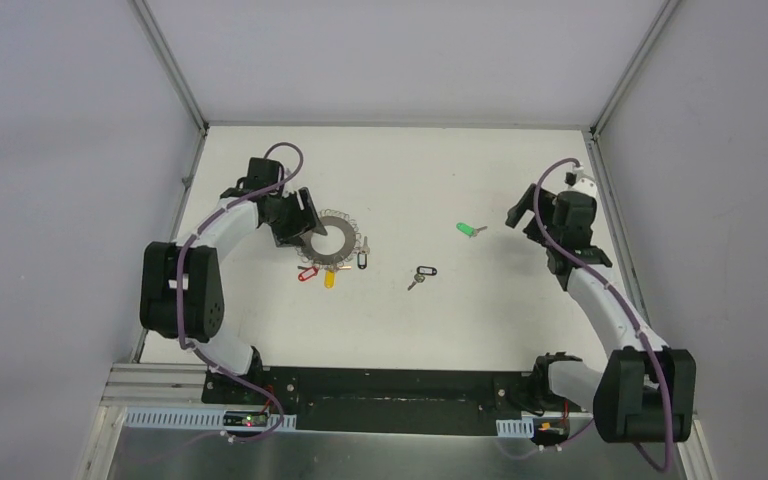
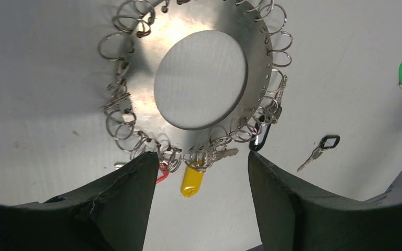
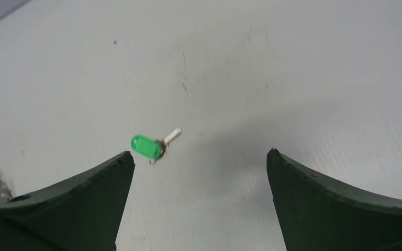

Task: Put the keys on the keyring

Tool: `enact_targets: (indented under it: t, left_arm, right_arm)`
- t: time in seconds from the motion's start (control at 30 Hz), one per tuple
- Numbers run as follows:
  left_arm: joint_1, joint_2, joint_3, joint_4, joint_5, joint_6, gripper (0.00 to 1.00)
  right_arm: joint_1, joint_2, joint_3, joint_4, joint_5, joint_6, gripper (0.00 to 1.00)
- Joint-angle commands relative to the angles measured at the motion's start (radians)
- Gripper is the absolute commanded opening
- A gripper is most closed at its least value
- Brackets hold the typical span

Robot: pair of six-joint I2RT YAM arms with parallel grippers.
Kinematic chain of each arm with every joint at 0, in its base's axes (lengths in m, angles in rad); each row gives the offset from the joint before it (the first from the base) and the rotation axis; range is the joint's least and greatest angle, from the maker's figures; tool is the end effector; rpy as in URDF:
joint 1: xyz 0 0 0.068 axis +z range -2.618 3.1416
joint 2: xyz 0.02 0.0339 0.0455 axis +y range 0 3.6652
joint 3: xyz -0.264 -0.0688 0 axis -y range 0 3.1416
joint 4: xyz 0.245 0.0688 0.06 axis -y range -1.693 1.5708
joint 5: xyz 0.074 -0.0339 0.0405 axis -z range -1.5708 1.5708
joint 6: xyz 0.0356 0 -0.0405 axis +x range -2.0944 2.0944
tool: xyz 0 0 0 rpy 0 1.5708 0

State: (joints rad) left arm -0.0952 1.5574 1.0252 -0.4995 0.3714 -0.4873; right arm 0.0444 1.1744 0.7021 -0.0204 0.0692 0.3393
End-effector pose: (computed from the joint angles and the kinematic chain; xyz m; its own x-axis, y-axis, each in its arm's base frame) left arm 0.3104 -0.0426 0.2129 -0.8832 -0.3540 -0.3078 -0.1579 0.8422 -0.5156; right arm 0.2599 0.0091 0.2472 -0.4401 0.3128 -0.8417 0.1729 0.9493 0.2624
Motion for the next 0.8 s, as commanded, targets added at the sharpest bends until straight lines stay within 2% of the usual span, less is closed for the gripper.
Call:
enact_targets:
  t: [0.0,0.07,0.13,0.33,0.57,0.77]
  left_arm:
    - [-0.072,0.057,0.11,-0.015,0.07,-0.014,0.65]
    - [-0.1,0.097,0.148,-0.02,0.047,0.0,0.64]
    - [-0.118,0.147,0.185,-0.024,0.037,0.021,0.63]
    - [-0.13,0.297,0.286,-0.045,0.023,0.063,0.61]
    - [-0.174,0.39,0.311,-0.049,-0.015,0.079,0.6]
    - [-0.23,0.401,0.267,-0.046,-0.024,0.074,0.59]
  right_arm:
    - [-0.004,-0.132,-0.068,-0.311,-0.045,0.178,1.0]
    - [-0.004,-0.195,-0.089,-0.386,-0.056,0.203,1.0]
    - [-0.005,-0.235,-0.097,-0.429,-0.131,0.203,1.0]
    - [-0.005,-0.272,-0.15,-0.425,-0.367,0.268,1.0]
    - [-0.004,-0.203,-0.14,-0.465,-0.415,0.293,1.0]
    - [-0.004,-0.123,-0.107,-0.452,-0.572,0.24,1.0]
